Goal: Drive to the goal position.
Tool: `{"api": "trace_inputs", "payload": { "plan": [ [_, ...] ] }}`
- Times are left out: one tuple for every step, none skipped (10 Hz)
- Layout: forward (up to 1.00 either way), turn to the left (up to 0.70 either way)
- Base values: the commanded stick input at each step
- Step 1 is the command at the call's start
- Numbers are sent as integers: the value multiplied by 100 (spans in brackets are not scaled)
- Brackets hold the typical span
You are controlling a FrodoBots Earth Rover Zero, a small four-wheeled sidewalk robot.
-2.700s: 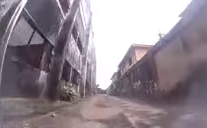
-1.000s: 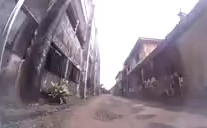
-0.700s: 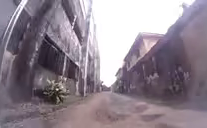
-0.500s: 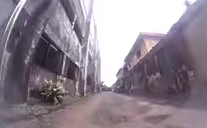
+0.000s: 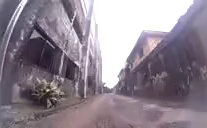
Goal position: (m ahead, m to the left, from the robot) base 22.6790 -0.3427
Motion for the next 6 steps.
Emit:
{"api": "trace_inputs", "payload": {
  "plan": [
    [100,0],
    [100,0],
    [100,0],
    [100,0],
    [100,0],
    [100,0]
  ]
}}
